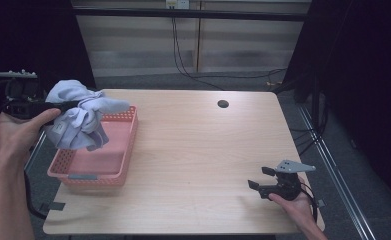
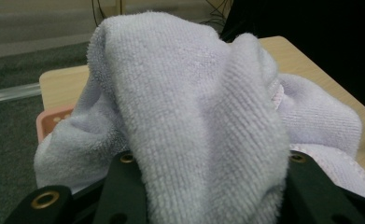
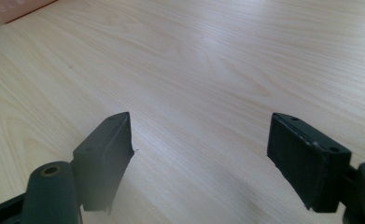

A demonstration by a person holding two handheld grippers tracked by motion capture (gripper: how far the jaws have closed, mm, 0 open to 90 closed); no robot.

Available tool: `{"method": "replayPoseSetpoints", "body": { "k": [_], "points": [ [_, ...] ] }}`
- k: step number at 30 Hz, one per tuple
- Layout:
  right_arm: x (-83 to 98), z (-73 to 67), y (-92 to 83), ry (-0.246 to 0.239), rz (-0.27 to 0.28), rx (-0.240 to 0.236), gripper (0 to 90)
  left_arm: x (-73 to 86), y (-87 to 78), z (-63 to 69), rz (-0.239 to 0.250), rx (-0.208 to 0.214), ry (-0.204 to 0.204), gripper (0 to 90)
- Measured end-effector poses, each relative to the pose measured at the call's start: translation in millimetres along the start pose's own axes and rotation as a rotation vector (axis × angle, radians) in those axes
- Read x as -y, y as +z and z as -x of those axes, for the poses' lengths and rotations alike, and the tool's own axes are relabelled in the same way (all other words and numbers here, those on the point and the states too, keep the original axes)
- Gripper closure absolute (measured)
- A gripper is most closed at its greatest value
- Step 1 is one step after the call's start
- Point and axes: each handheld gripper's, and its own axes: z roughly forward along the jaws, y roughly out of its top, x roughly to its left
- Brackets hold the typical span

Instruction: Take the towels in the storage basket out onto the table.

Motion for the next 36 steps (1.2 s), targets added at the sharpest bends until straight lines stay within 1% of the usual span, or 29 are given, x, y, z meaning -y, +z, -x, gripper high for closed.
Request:
{"method": "replayPoseSetpoints", "body": {
  "k": [1,2,3,4,6,8,9,10,11,13,14,15,16,18,19,21,22,24,25,26,30,32,34,36],
  "points": [
    [0.1,-0.3,-0.3,0.004,0.000,-0.002,21.7,-1.7,0.0,2.0,0.001,0.002,0.007,60.1],
    [0.1,-0.3,-0.2,0.005,0.000,-0.004,21.8,-3.9,0.3,6.6,0.013,-0.001,0.012,60.1],
    [0.1,-0.5,-0.1,0.008,0.000,-0.006,21.8,-5.5,1.8,10.3,0.033,-0.003,0.006,60.2],
    [0.0,-0.5,0.0,0.008,-0.001,-0.010,21.7,-7.8,4.7,13.9,0.036,0.010,0.009,60.2],
    [-0.7,-0.7,0.9,0.006,-0.004,-0.010,21.7,-15.0,12.0,23.9,0.027,0.020,0.037,60.2],
    [-0.6,-1.0,0.7,0.006,-0.005,-0.012,21.6,-19.4,16.2,30.5,0.033,0.039,0.048,60.2],
    [-0.5,-1.1,0.6,0.004,-0.004,-0.011,21.7,-22.7,19.9,36.4,0.033,0.056,0.060,60.2],
    [-0.3,-0.5,0.2,0.004,-0.001,-0.011,21.5,-25.2,22.8,40.8,0.032,0.059,0.072,60.1],
    [-0.3,-0.5,0.2,0.004,-0.001,-0.011,21.5,-27.2,26.2,45.1,0.030,0.070,0.079,60.1],
    [-0.4,-0.1,0.1,0.003,-0.003,-0.012,21.5,-29.2,34.3,53.5,0.030,0.100,0.078,60.1],
    [-0.2,-0.2,-0.2,0.001,-0.004,-0.014,21.5,-29.6,39.1,57.2,0.027,0.107,0.088,60.1],
    [-0.2,-0.2,-0.2,0.001,-0.004,-0.014,21.5,-29.5,43.1,60.0,0.023,0.116,0.088,60.1],
    [-0.2,-0.5,-0.4,0.002,-0.003,-0.012,21.5,-29.0,50.2,64.3,0.012,0.126,0.091,60.1],
    [-0.3,-1.2,-0.5,0.004,-0.003,-0.014,21.5,-27.1,60.8,69.8,0.008,0.141,0.094,60.1],
    [-0.2,-0.9,-0.6,0.002,-0.004,-0.015,21.5,-25.2,68.8,73.4,0.003,0.155,0.091,60.0],
    [-0.2,-0.8,-0.8,0.002,-0.001,-0.015,21.5,-22.8,81.9,79.4,-0.016,0.166,0.095,60.0],
    [-0.2,-0.7,-0.8,0.003,0.000,-0.014,21.5,-21.9,86.2,81.9,-0.018,0.169,0.094,60.0],
    [-0.3,-0.3,-0.8,0.003,-0.001,-0.014,21.5,-19.4,97.1,89.3,-0.028,0.195,0.097,60.0],
    [-0.3,0.1,-0.9,0.002,-0.002,-0.014,21.5,-17.9,103.7,94.6,-0.042,0.209,0.111,60.0],
    [-0.3,0.3,-0.8,0.002,-0.001,-0.014,21.5,-16.6,109.1,99.4,-0.051,0.220,0.115,60.0],
    [-0.3,0.3,-0.6,-0.004,-0.003,-0.012,21.5,-10.5,126.3,115.7,-0.080,0.249,0.146,59.8],
    [-0.3,0.0,-0.8,-0.002,-0.002,-0.012,21.5,-4.2,138.1,126.7,-0.109,0.261,0.175,59.4],
    [-0.4,-0.1,-1.0,-0.004,-0.001,-0.009,21.5,3.3,148.5,134.8,-0.136,0.270,0.190,59.2],
    [-0.4,0.0,-1.3,-0.003,-0.003,-0.009,21.5,13.5,161.4,143.3,-0.157,0.283,0.189,59.1]
  ]
}}
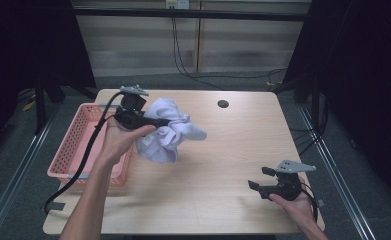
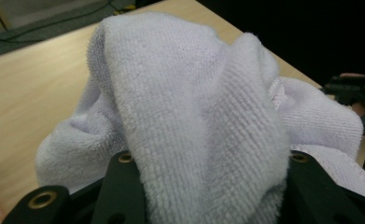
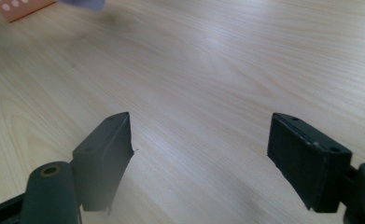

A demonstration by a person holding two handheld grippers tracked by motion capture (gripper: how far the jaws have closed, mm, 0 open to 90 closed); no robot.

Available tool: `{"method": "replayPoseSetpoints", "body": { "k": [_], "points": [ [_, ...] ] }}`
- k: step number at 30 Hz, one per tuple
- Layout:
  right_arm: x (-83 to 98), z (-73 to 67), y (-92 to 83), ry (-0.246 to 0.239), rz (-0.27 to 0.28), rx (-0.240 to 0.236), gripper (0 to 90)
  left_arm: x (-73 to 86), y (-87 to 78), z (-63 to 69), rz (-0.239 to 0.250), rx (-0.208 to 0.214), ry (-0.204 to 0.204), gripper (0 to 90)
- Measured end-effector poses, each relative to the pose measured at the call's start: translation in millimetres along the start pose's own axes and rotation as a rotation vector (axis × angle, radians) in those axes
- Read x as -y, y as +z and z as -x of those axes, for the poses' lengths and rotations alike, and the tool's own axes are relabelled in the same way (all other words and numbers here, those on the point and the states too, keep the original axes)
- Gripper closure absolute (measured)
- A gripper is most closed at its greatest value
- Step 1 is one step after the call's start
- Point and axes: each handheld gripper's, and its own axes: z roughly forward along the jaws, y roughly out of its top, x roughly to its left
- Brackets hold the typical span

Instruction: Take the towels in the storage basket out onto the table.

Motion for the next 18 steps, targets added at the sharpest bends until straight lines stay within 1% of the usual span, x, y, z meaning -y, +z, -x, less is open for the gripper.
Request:
{"method": "replayPoseSetpoints", "body": {
  "k": [2,3,5,6,7,9,10,11,12,15,16,18],
  "points": [
    [0.0,0.5,0.5,-0.003,-0.003,0.000,21.5,5.1,11.2,3.6,-0.016,0.018,0.000,58.9],
    [0.0,0.5,0.7,-0.005,-0.003,-0.001,21.5,10.0,22.1,7.3,-0.024,0.038,-0.003,58.7],
    [-0.2,0.1,1.2,-0.003,-0.003,-0.001,21.5,17.7,40.0,12.3,-0.052,0.063,0.002,58.5],
    [-0.2,-0.1,1.4,-0.002,-0.004,0.000,21.5,21.3,48.2,14.7,-0.067,0.064,0.005,58.3],
    [-0.3,-0.2,1.6,-0.002,-0.006,0.001,21.5,24.3,54.2,16.1,-0.073,0.070,0.001,58.2],
    [-0.4,-0.4,1.7,-0.004,-0.004,-0.003,21.5,32.9,71.7,19.5,-0.104,0.087,-0.006,58.1],
    [-0.4,-0.6,1.6,-0.005,-0.004,-0.003,21.5,36.6,77.9,19.9,-0.124,0.088,0.003,58.0],
    [-0.4,-0.6,1.9,-0.006,-0.004,-0.003,21.5,40.4,82.5,20.2,-0.133,0.081,-0.005,57.8],
    [-0.4,-0.6,2.0,-0.007,-0.005,-0.003,21.5,46.2,88.7,20.2,-0.128,0.093,-0.018,57.6],
    [-0.2,-0.6,2.0,-0.011,-0.006,-0.005,21.5,58.0,101.7,22.1,-0.168,0.081,0.001,56.8],
    [-0.2,-0.7,2.3,-0.009,-0.007,-0.005,21.5,63.4,107.2,22.6,-0.175,0.082,-0.001,56.6],
    [-0.1,-0.7,3.0,-0.012,-0.011,-0.005,21.5,71.8,113.6,21.8,-0.168,0.093,-0.014,56.4]
  ]
}}
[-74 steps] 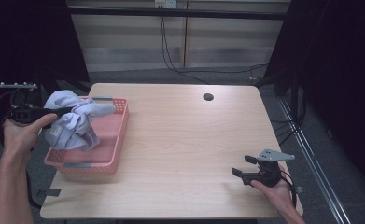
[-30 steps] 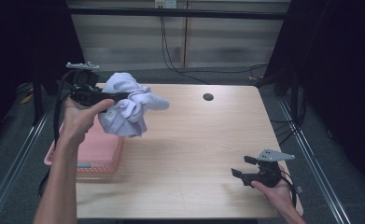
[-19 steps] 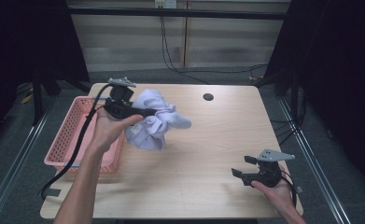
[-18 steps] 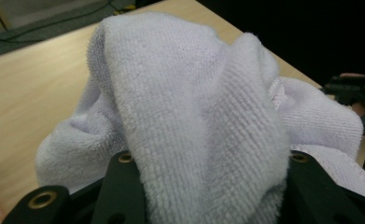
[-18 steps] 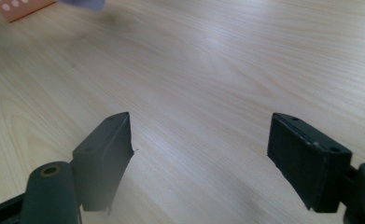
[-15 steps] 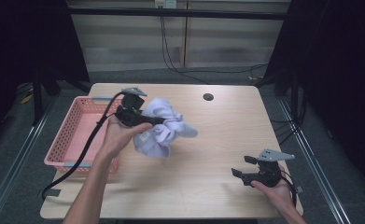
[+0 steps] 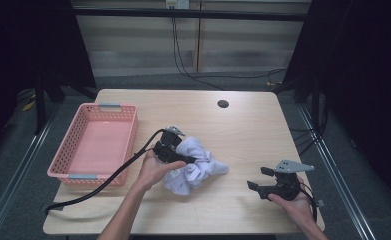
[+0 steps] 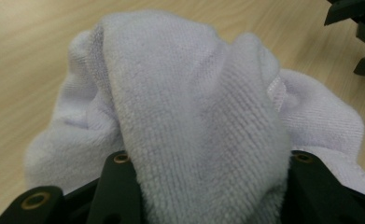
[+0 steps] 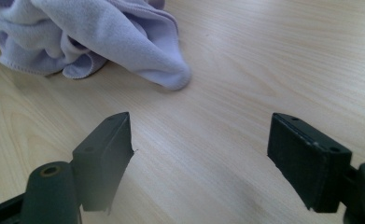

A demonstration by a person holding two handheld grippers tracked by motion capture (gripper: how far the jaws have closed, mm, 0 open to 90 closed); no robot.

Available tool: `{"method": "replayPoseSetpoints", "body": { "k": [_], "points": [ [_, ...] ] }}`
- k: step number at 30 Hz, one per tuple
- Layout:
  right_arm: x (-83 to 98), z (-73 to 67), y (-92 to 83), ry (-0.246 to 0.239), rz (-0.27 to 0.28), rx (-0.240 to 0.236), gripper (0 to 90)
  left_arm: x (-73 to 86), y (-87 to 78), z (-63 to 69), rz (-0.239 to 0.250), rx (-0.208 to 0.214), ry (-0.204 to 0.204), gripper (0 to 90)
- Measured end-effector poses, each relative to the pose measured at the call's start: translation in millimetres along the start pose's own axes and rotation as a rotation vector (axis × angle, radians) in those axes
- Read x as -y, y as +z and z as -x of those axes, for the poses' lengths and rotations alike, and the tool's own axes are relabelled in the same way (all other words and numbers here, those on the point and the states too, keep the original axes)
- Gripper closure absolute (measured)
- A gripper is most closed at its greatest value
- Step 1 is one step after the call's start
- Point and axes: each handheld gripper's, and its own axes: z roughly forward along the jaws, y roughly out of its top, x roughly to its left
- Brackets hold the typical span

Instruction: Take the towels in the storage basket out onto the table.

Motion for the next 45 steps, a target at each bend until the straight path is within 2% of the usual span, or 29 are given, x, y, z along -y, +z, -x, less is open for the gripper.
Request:
{"method": "replayPoseSetpoints", "body": {
  "k": [2,4,6,7,11,12,13,16,20,21,23,25,28,30,31,33,35,37,39,41,42,44,45],
  "points": [
    [-0.2,-0.7,0.6,0.002,0.000,-0.003,21.5,10.3,9.9,-2.2,0.008,0.012,0.007,56.0],
    [-0.2,-1.6,1.8,-0.004,-0.006,-0.005,21.5,18.7,14.4,-3.6,0.053,0.025,0.002,55.2],
    [-0.5,-2.5,3.4,-0.008,-0.005,-0.006,21.5,19.6,16.0,-0.7,0.064,0.001,0.008,53.6],
    [-0.7,-3.2,3.8,-0.007,-0.008,-0.008,21.5,18.6,16.7,1.7,0.055,-0.011,0.024,51.9],
    [-2.9,-7.1,8.5,-0.019,-0.012,-0.020,21.6,16.7,12.9,0.4,0.055,0.013,0.038,38.6],
    [-3.5,-7.9,9.2,-0.018,-0.015,-0.022,21.5,15.7,11.0,0.9,0.064,0.014,0.033,35.7],
    [-4.6,-8.8,10.4,-0.022,-0.014,-0.030,21.6,14.3,7.8,0.2,0.062,0.024,0.036,29.2],
    [-9.8,-13.6,13.7,-0.026,-0.015,-0.045,21.3,10.5,-5.6,1.1,0.078,0.004,0.044,19.4],
    [-18.8,-23.5,16.4,-0.050,-0.006,-0.073,20.0,7.2,-26.2,7.5,0.114,-0.003,0.054,17.6],
    [-22.2,-27.5,17.0,-0.060,-0.003,-0.080,19.6,7.7,-32.8,9.4,0.133,0.008,0.050,17.2],
    [-27.0,-34.3,18.2,-0.069,0.006,-0.099,19.2,13.5,-47.2,11.3,0.189,0.020,0.045,20.0],
    [-30.3,-39.9,20.5,-0.084,0.008,-0.112,19.0,21.5,-57.8,12.1,0.218,-0.002,0.035,21.7],
    [-35.9,-48.2,28.3,-0.095,0.001,-0.138,19.0,39.1,-69.9,13.5,0.175,-0.033,0.039,22.5],
    [-39.9,-53.5,34.2,-0.105,-0.004,-0.154,19.8,50.9,-77.5,14.9,0.176,-0.038,0.039,28.6],
    [-42.2,-56.7,36.8,-0.111,-0.005,-0.160,20.3,57.0,-81.4,16.4,0.170,-0.053,0.040,31.8],
    [-48.5,-64.8,42.6,-0.118,-0.001,-0.185,22.0,65.3,-85.8,19.3,0.164,-0.068,0.034,33.3],
    [-54.1,-72.6,46.4,-0.129,0.004,-0.207,25.7,76.1,-89.5,23.5,0.170,-0.055,0.021,37.2],
    [-59.1,-81.2,50.8,-0.146,0.007,-0.239,29.3,86.7,-90.0,29.2,0.161,-0.042,0.022,45.7],
    [-64.0,-91.1,58.7,-0.163,0.004,-0.276,37.2,98.0,-89.2,37.9,0.137,-0.062,0.049,51.0],
    [-65.2,-98.0,69.1,-0.177,-0.013,-0.302,40.0,104.0,-86.0,39.1,0.168,-0.026,0.020,58.0],
    [-64.8,-100.6,74.7,-0.176,-0.029,-0.309,40.7,104.9,-82.2,38.4,0.180,-0.024,0.023,60.1],
    [-64.1,-104.2,85.0,-0.186,-0.050,-0.314,41.3,101.5,-76.3,37.2,0.176,-0.046,0.035,59.2],
    [-64.0,-105.1,88.2,-0.181,-0.057,-0.319,42.8,95.4,-71.0,35.6,0.171,-0.031,0.042,56.1]
  ]
}}
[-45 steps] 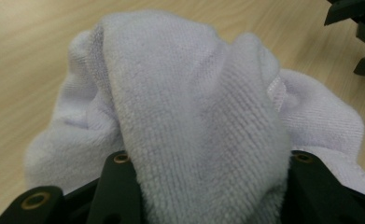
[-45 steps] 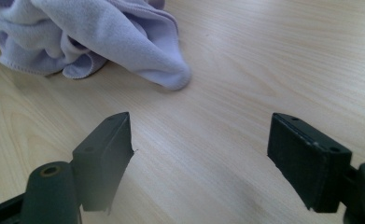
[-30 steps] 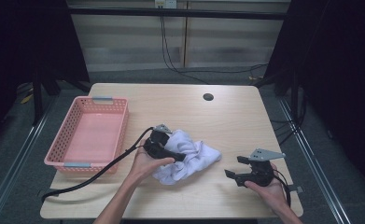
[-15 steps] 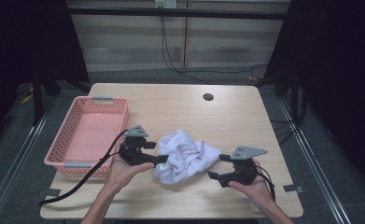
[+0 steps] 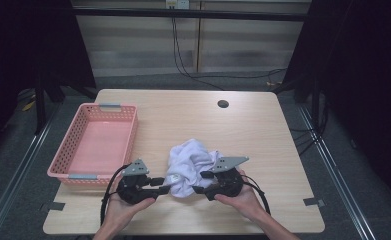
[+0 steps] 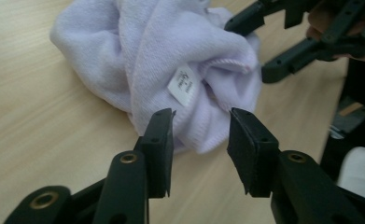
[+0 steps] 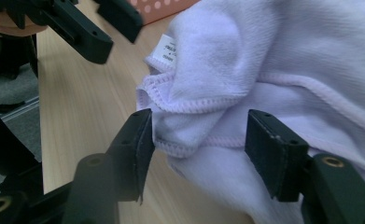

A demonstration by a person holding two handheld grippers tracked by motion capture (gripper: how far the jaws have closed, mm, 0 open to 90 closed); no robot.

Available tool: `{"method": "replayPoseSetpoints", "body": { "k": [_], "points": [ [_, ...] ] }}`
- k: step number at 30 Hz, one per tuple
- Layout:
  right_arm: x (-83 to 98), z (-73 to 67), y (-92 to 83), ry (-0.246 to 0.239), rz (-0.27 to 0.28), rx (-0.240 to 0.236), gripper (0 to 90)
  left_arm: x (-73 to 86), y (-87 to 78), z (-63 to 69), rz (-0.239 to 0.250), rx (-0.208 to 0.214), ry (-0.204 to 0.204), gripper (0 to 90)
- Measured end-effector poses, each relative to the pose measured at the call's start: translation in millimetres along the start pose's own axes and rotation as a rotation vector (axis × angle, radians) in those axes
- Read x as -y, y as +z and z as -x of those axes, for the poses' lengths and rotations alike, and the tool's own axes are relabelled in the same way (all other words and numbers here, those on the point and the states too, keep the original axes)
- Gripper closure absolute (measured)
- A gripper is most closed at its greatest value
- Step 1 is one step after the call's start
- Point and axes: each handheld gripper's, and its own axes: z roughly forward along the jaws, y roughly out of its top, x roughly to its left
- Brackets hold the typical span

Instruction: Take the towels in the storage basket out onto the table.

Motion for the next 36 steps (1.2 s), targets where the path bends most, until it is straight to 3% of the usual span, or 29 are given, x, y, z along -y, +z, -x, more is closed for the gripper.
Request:
{"method": "replayPoseSetpoints", "body": {
  "k": [2,4,6,10,13,22,24,30,32,36],
  "points": [
    [-1.2,-0.7,9.3,0.000,-0.013,-0.009,45.7,-9.8,10.5,-2.6,0.005,-0.031,0.022,50.8],
    [-1.6,-2.5,15.5,-0.008,-0.020,-0.010,48.8,-17.9,22.4,-7.8,0.029,-0.010,0.006,45.7],
    [-1.0,-2.9,19.5,-0.015,-0.034,-0.006,54.3,-24.0,35.8,-10.7,0.008,-0.045,0.028,44.9],
    [5.3,-0.3,18.7,-0.016,-0.049,0.024,73.6,-25.9,39.7,-14.1,0.034,-0.025,0.036,74.8],
    [6.1,7.0,10.7,0.021,-0.020,0.011,79.9,-26.6,27.5,-20.9,0.081,-0.019,-0.008,83.0],
    [2.3,34.6,-37.9,0.111,0.090,0.111,82.0,-33.6,-2.1,-30.8,0.172,-0.027,-0.051,85.3],
    [0.5,41.0,-52.1,0.129,0.124,0.138,82.2,-37.3,-8.3,-30.7,0.211,-0.019,-0.071,85.2],
    [-13.5,63.0,-110.7,0.159,0.225,0.247,83.2,-54.8,-32.7,-31.3,0.290,-0.035,-0.065,85.5],
    [-19.7,69.2,-126.4,0.153,0.241,0.274,83.2,-61.5,-43.8,-32.4,0.324,-0.029,-0.067,85.5],
    [-32.3,77.9,-149.6,0.153,0.284,0.324,83.5,-75.3,-64.0,-33.0,0.362,-0.057,-0.049,85.6]
  ]
}}
